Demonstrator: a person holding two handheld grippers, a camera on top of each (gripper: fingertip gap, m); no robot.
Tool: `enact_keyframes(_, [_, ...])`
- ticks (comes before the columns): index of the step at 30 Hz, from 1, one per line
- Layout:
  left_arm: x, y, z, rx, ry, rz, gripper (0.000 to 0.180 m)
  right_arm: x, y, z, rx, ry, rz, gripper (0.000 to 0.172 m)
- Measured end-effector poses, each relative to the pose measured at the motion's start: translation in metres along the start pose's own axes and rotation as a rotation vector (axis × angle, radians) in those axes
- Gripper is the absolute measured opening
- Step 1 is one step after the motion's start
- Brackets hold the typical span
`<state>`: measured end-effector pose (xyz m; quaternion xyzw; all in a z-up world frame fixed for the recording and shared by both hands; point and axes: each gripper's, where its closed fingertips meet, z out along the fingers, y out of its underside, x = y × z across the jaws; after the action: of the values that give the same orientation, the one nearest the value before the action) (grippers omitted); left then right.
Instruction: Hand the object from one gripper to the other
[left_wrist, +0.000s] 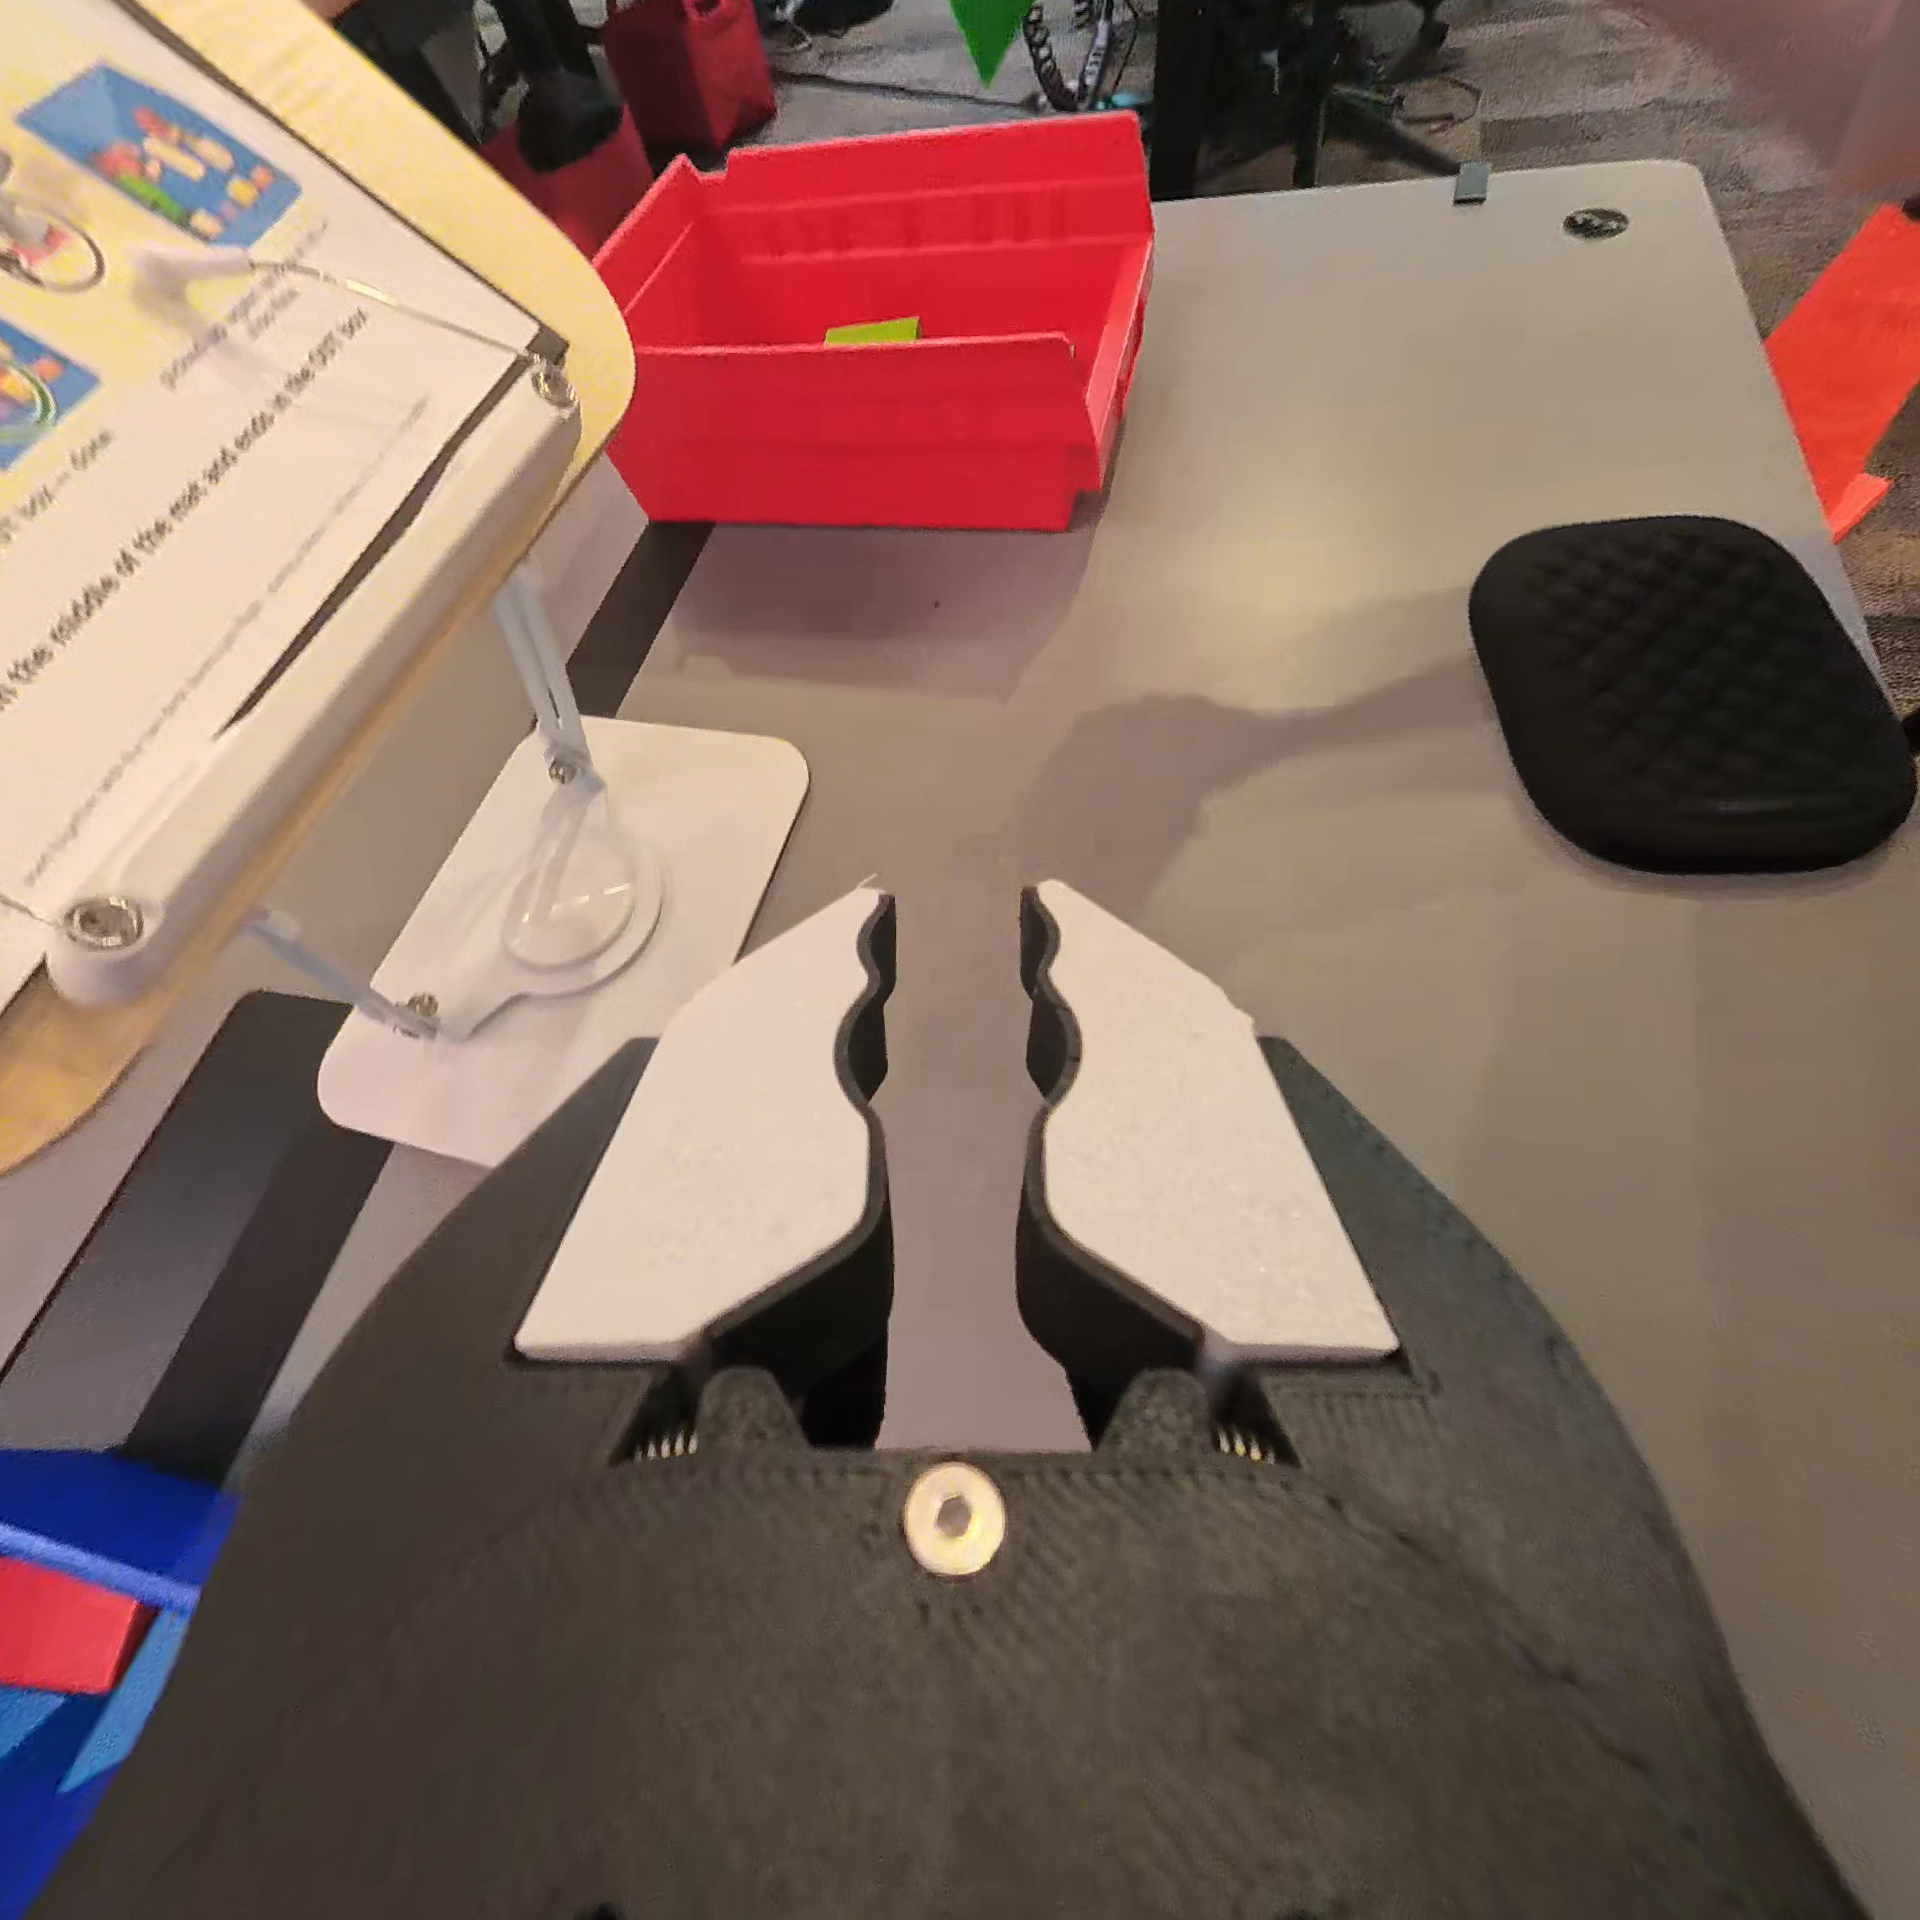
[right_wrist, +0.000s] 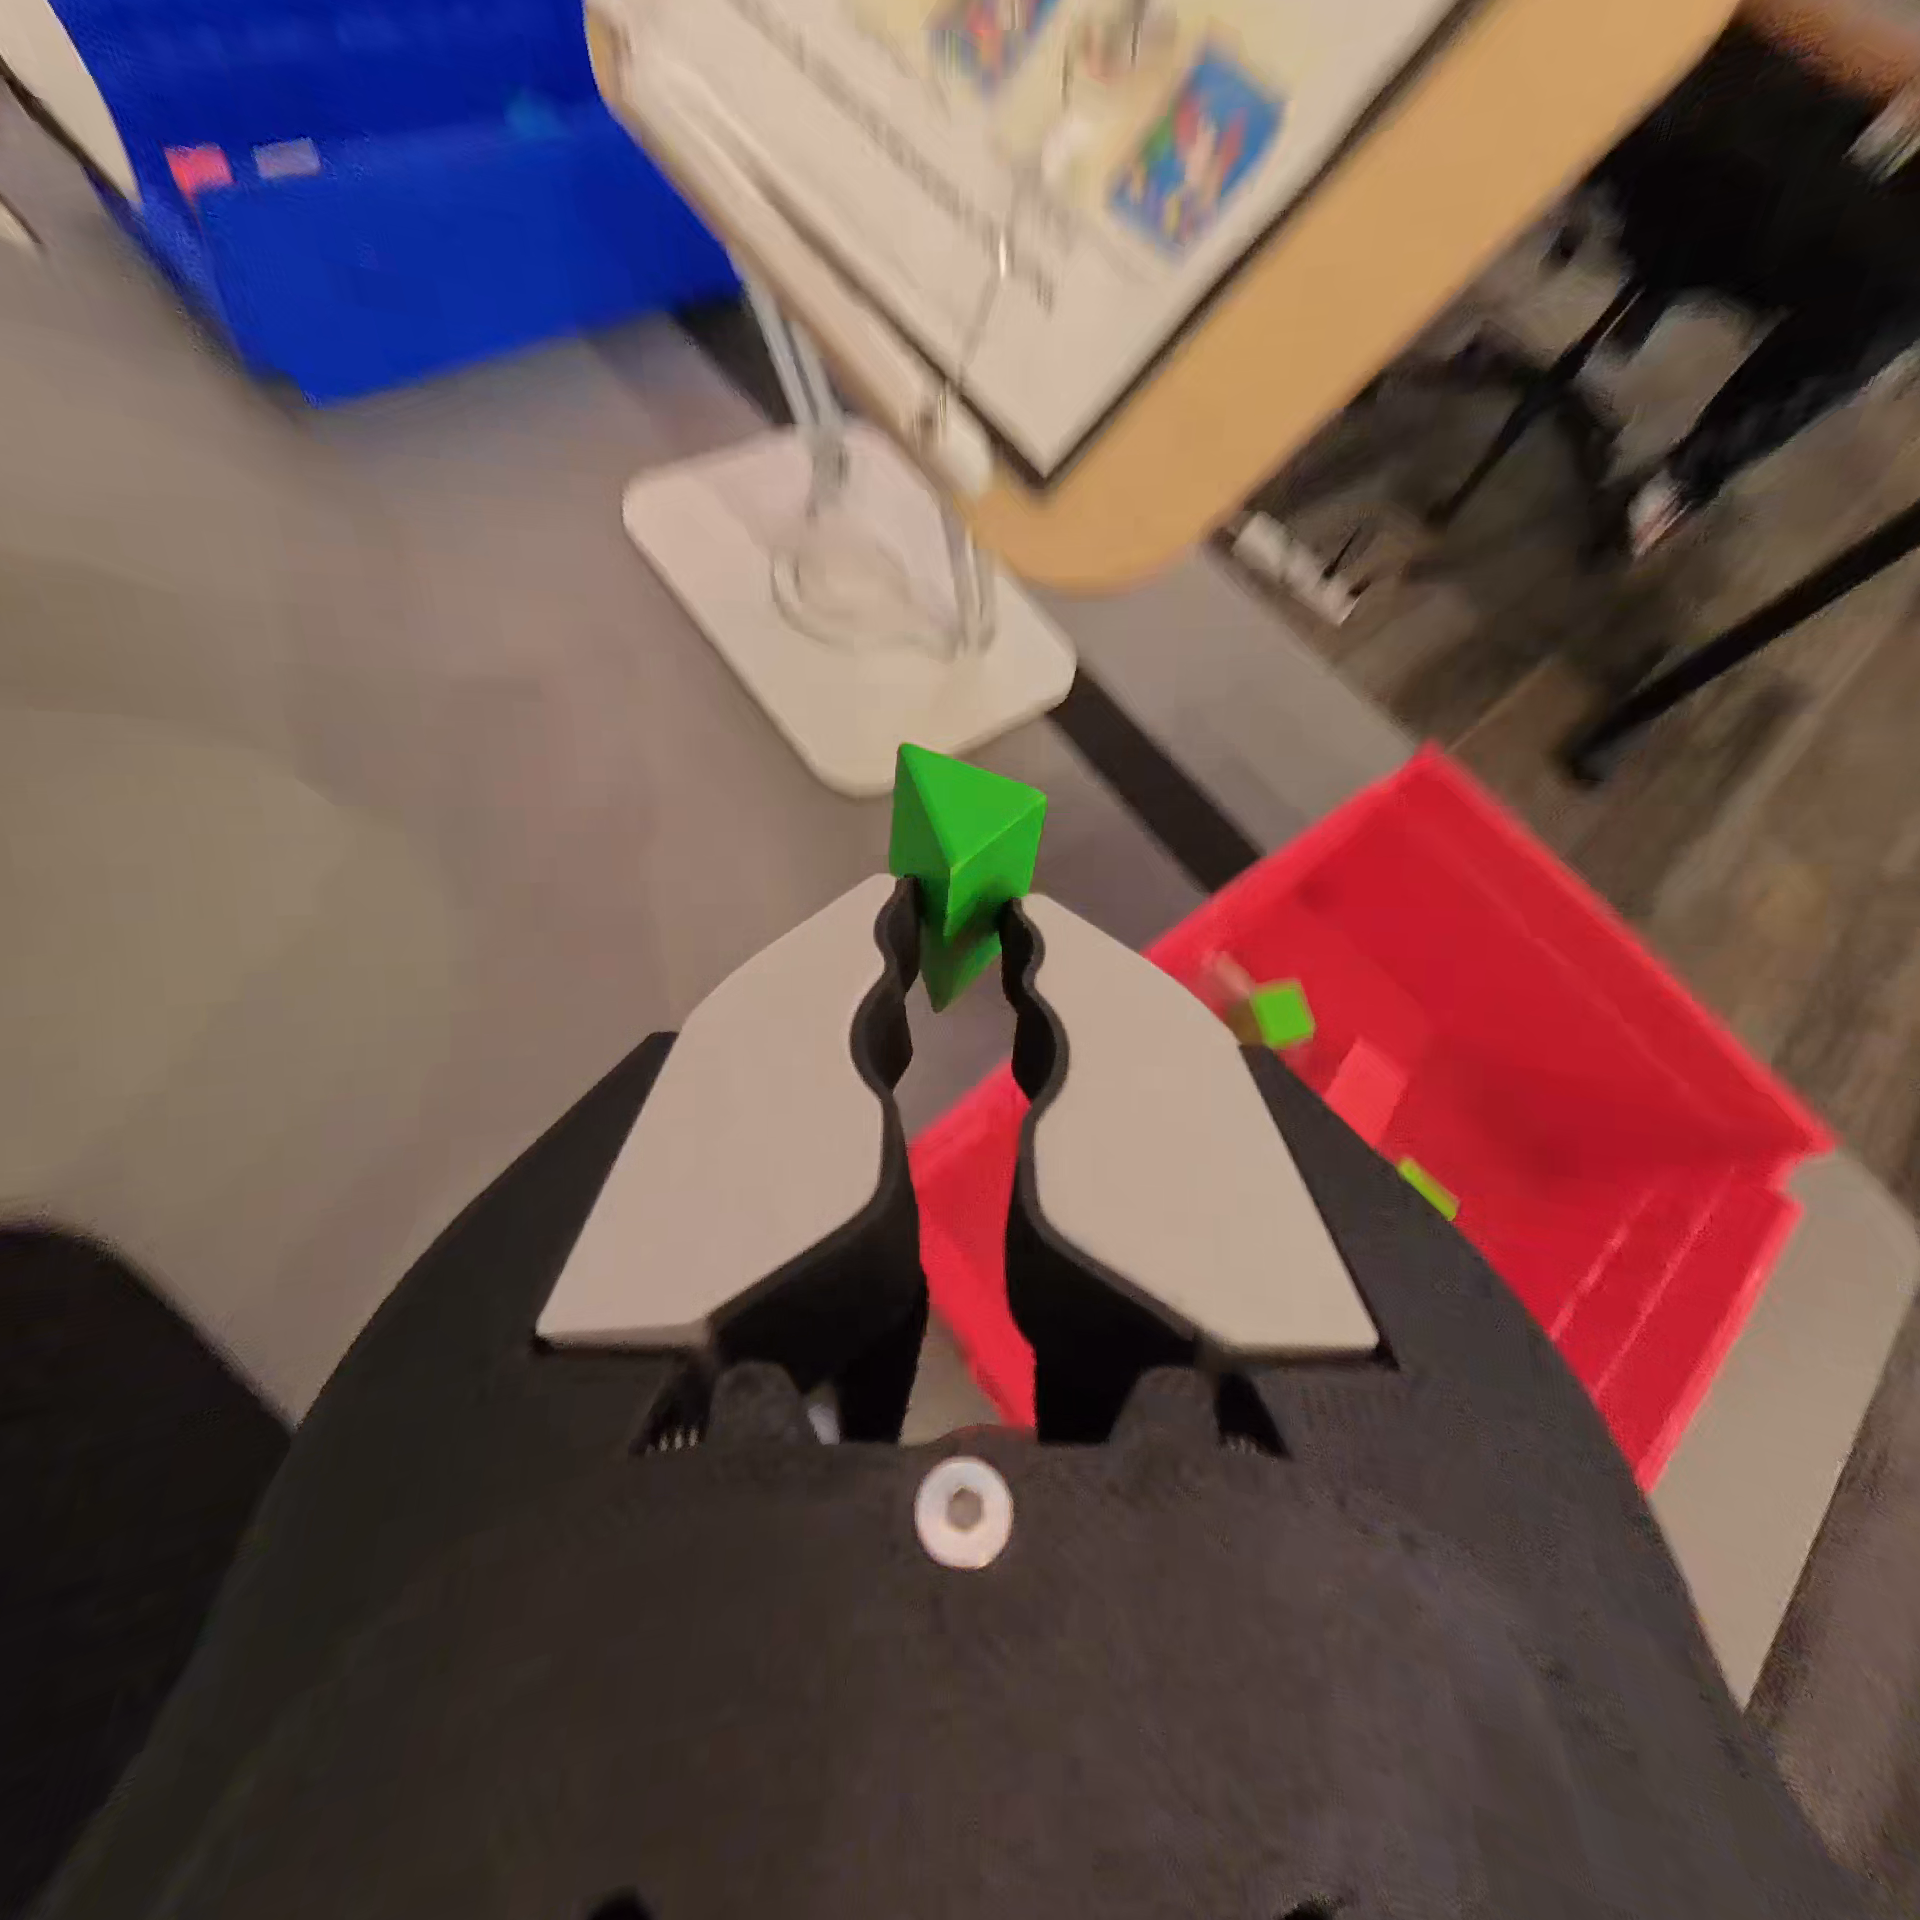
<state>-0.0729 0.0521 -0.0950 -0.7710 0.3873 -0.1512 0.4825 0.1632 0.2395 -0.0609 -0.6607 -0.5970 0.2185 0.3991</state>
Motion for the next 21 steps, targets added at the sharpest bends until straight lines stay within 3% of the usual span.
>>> enact_keyframes(10, [0.000,0.011,-0.008,-0.033,-0.017,-0.018,0.023,0.028,0.135,0.044,-0.594,-0.221,-0.005,0.013])
enact_keyframes(17, [-0.001,0.020,-0.010,-0.071,-0.021,-0.027,0.023,0.022,0.177,0.066,-0.860,-0.355,-0.030,0.013])
enact_keyframes(21, [-0.003,0.023,-0.012,-0.078,-0.030,-0.033,0.024,0.023,0.181,0.074,-0.902,-0.375,-0.013,0.014])
